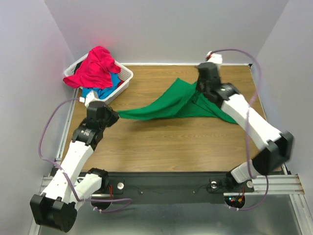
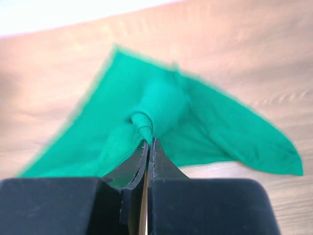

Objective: Fold and stack the t-shirts
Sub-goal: Flatten the tshirt out

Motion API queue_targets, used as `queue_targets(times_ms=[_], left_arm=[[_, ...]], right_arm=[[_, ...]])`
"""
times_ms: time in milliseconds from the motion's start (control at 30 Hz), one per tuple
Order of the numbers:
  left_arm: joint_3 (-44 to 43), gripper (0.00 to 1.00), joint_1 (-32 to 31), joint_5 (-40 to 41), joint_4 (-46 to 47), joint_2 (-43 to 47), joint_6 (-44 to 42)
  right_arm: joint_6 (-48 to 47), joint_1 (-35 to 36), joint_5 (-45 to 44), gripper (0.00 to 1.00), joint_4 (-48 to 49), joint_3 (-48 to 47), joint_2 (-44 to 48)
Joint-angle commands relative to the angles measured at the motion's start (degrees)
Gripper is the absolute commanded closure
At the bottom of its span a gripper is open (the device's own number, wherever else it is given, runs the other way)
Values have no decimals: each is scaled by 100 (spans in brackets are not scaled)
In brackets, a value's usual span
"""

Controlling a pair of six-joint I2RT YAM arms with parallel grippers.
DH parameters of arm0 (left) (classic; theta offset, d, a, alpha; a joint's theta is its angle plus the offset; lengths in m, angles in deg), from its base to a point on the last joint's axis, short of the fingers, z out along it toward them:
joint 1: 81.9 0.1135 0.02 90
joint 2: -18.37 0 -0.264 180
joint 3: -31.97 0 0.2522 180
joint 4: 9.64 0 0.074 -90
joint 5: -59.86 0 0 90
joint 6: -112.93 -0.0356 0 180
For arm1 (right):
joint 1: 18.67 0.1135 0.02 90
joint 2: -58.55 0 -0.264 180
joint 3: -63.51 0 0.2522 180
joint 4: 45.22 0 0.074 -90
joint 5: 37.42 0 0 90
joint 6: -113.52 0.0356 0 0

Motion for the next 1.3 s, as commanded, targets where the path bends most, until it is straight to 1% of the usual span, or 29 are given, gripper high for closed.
queue_targets(times_ms=[0, 33, 67, 100, 200, 233, 267, 300, 333, 367, 433, 467, 533, 567, 667, 733, 767, 800, 867, 900, 933, 967, 1033, 1067, 1133, 1167, 1200, 1233, 1267], left_arm=[[-1258, 100, 20, -112, -24, 300, -388], [-1503, 100, 20, -130, -67, 317, -415], [-1985, 100, 20, -147, -111, 370, -441], [-2242, 100, 20, -182, -129, 379, -511], [-3244, 100, 20, -358, -164, 388, -626], [-3499, 100, 20, -419, -182, 370, -687], [-3997, 100, 20, -550, -234, 301, -722], [-4246, 100, 20, -630, -252, 256, -749], [-4492, 100, 20, -796, -270, 195, -793], [-4903, 100, 20, -928, -270, 107, -802], [-5231, 100, 20, -1026, -217, 10, -828], [-5520, 100, 20, -1052, -200, -94, -846], [-5785, 100, 20, -1026, -208, -235, -872], [-6021, 100, 20, -1044, -208, -401, -907], [-6295, 100, 20, -1096, -156, -832, -934], [-6357, 100, 20, -1123, -86, -1087, -995], [-6427, 100, 20, -1106, -77, -1411, -1013], [-6489, 100, 20, -1097, -59, -1788, -1074], [-6778, 100, 29, -940, -50, -2220, -1144], [-6910, 100, 46, -912, 89, -2449, -1258], [-7338, 100, 90, -929, 160, -2956, -1276], [-7673, 100, 125, -930, 169, -3248, -1294], [-8541, 100, 239, -1253, -58, -3889, -1312], [-9494, 100, 335, -1429, -163, -4536, -1277], [-10327, 100, 433, -1904, -340, -5259, -1093], [-10739, 100, 529, -2184, -305, -5368, -1022], [-10752, 100, 547, -2300, -61, -5395, -952], [-10665, 100, 565, -2362, 98, -5361, -925], [-10307, 100, 573, -2388, 282, -5151, -908]], right_arm=[[182, 23, -354, 100, 55, -196, 1548], [173, 23, -319, 100, -14, -302, 1751], [216, 23, -258, 100, -163, -416, 1945], [234, 32, -258, 100, -208, -695, 2321], [208, 32, -65, 100, -393, -1224, 2719], [182, 23, 40, 100, -419, -1617, 2877], [112, 32, 276, 100, -515, -1821, 2922], [85, 23, 400, 100, -560, -2023, 2931], [59, 23, 532, 100, -612, -2469, 2940], [32, 23, 768, 100, -700, -2647, 2922], [15, 23, 981, 100, -736, -3060, 2887], [-3, 32, 1208, 100, -727, -3175, 2843], [-82, 23, 1359, 100, -736, -3352, 2756], [-91, 23, 1273, 100, -736, -3509, 2625], [-187, 32, 965, 100, -736, -3703, 2343], [-275, 32, 552, 100, -727, -3914, 1948], [-371, 32, 186, 100, -727, -3985, 1816], [-416, 23, -10, 100, -692, -4133, 1441], [-591, 23, -509, 100, -648, -4309, 1017], [-679, 23, -599, 100, -509, -4450, 623], [-880, 14, -661, 99, -412, -4590, 367], [-882, -21, -662, 99, -332, -4766, 138], [-1040, -345, -584, 99, -209, -5326, -397], [-1040, -486, -531, 99, -209, -5956, -861], [-1014, -925, -258, 100, -86, -6636, -1294], [-927, -1083, 56, 99, -25, -6692, -1305], [-900, -1302, 198, 100, 254, -6623, -1253], [-873, -1357, 234, 99, 457, -6474, -1157], [-890, -1374, 313, 100, 668, -6220, -834]])
